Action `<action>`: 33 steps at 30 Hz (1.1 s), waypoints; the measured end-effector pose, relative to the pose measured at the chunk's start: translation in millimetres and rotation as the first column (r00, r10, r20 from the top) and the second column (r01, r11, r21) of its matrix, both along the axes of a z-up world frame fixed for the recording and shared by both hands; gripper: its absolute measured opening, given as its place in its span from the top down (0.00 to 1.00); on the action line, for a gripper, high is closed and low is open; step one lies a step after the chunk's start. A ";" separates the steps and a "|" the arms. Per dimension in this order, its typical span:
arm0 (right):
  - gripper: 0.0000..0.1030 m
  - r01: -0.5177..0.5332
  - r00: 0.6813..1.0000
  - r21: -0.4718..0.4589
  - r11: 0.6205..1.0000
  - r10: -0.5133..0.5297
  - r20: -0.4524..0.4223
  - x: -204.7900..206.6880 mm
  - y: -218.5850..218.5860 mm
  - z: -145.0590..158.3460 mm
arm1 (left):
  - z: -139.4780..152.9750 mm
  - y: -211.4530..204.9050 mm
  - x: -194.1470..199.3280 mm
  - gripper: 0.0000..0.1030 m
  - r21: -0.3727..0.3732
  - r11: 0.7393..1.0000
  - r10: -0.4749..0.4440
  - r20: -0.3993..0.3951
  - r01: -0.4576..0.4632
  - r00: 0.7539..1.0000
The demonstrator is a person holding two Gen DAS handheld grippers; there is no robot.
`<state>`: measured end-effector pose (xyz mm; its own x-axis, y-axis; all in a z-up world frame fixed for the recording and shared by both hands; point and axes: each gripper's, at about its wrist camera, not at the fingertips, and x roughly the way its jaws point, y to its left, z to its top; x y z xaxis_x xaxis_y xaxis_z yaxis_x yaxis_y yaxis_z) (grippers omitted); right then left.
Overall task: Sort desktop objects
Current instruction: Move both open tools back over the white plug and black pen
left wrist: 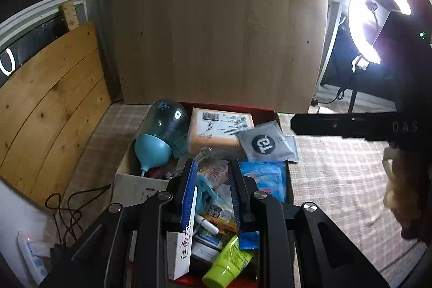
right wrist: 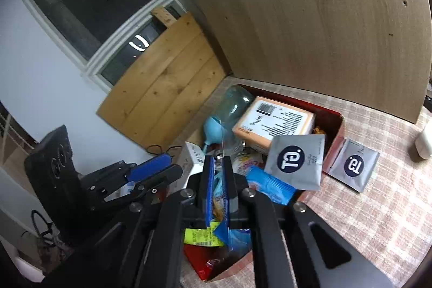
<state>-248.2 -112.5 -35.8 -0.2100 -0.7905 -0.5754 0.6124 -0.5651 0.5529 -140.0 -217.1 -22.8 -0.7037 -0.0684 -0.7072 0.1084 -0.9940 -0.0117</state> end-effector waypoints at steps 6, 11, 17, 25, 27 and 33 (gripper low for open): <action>0.93 0.087 0.989 0.064 0.994 -0.079 -0.124 17.4 64.4 10.6 | 4.5 6.1 23.2 0.79 0.017 1.000 -0.025 0.000 0.025 1.000; 0.93 0.238 0.962 0.140 0.961 -0.214 -0.167 21.1 142.8 5.9 | 5.0 35.2 29.7 0.80 0.060 0.995 -0.079 -0.001 0.079 0.997; 0.84 0.375 0.924 0.224 0.899 -0.342 -0.174 18.5 216.3 -12.7 | -9.7 97.1 15.2 0.79 0.084 0.973 -0.217 0.020 0.214 0.976; 0.55 0.495 0.869 0.233 0.837 -0.467 -0.165 -7.7 269.7 -43.2 | -28.5 162.1 -39.2 0.70 0.112 0.936 -0.339 0.048 0.332 0.939; 0.55 0.484 0.874 0.243 0.841 -0.450 -0.183 -17.0 275.8 -51.8 | -37.2 177.7 -60.1 0.62 0.124 0.928 -0.358 0.042 0.351 0.933; 0.55 0.341 0.939 0.326 0.882 -0.299 -0.172 -57.5 288.3 -83.9 | -79.0 228.3 -125.7 0.52 0.103 0.921 -0.378 0.016 0.375 0.926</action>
